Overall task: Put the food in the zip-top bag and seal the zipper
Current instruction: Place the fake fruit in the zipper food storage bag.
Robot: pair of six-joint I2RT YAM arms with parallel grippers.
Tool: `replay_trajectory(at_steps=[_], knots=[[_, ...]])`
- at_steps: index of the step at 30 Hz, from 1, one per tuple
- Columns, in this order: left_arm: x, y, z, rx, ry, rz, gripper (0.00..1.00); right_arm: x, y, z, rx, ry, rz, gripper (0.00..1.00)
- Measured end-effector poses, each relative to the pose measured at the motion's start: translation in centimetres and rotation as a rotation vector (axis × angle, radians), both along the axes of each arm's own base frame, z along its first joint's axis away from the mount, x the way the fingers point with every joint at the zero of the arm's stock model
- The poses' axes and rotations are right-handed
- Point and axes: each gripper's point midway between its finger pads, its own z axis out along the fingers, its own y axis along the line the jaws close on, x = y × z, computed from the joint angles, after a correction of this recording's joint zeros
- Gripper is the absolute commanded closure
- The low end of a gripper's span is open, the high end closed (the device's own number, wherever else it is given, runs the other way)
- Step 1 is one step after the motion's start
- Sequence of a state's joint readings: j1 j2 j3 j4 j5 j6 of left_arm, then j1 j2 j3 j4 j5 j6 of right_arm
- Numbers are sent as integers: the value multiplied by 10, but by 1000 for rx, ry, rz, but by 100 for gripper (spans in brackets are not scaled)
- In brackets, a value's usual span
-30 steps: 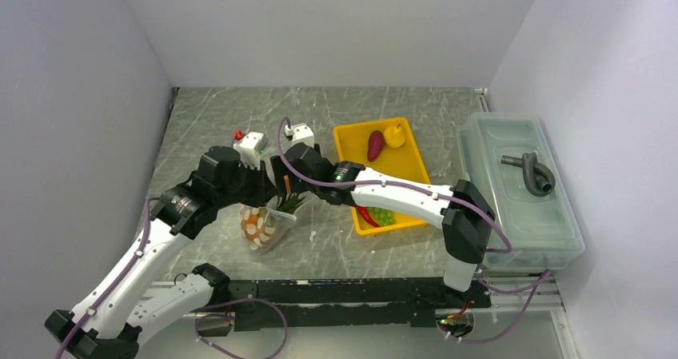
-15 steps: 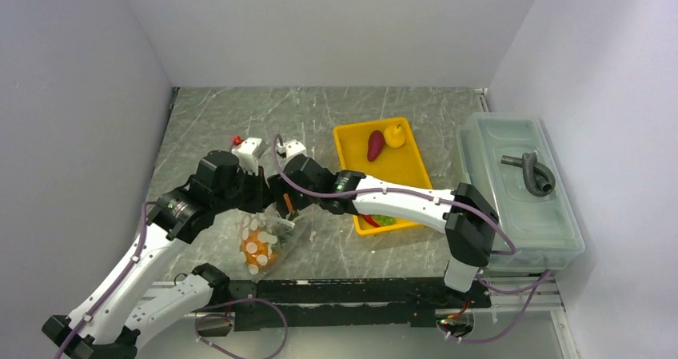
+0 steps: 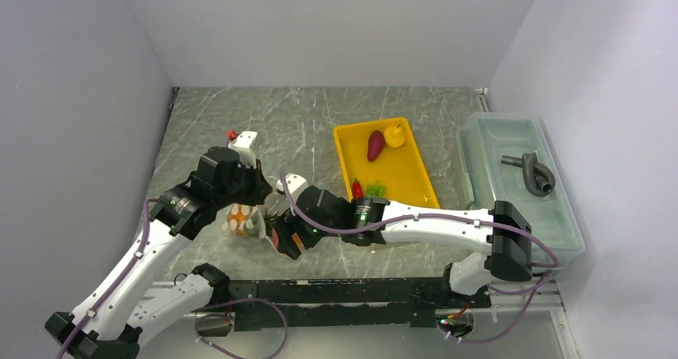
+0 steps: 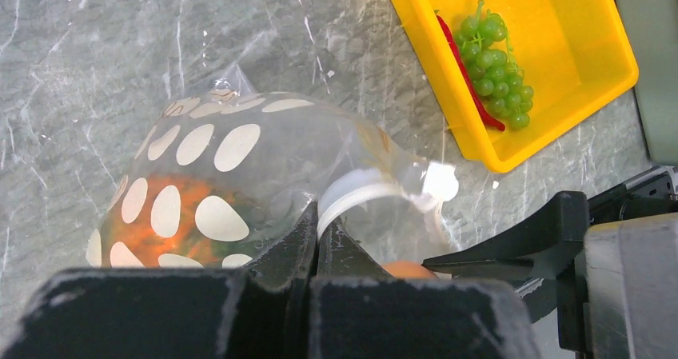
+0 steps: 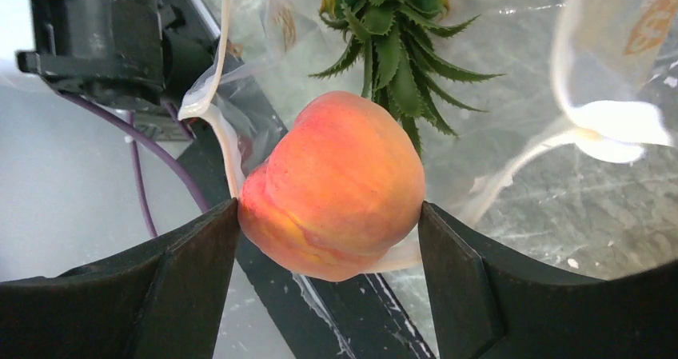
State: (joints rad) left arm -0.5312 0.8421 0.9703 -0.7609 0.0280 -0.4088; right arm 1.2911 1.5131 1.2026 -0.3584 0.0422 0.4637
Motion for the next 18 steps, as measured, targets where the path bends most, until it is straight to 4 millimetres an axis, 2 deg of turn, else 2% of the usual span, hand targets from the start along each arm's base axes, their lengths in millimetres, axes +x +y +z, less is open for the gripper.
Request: replay_trajectory(at_steps=[3, 6, 10, 18], knots=[[0, 0, 0, -1, -1, 0, 100, -5, -6, -8, -18, 7, 5, 55], [0, 0, 0, -2, -1, 0, 100, -2, -9, -8, -20, -1, -20, 55], [2, -2, 3, -10, -12, -3, 100, 8, -14, 3, -6, -41, -75, 55], [1, -5, 4, -21, -14, -16, 100, 40, -17, 37, 30, -152, -232, 55]])
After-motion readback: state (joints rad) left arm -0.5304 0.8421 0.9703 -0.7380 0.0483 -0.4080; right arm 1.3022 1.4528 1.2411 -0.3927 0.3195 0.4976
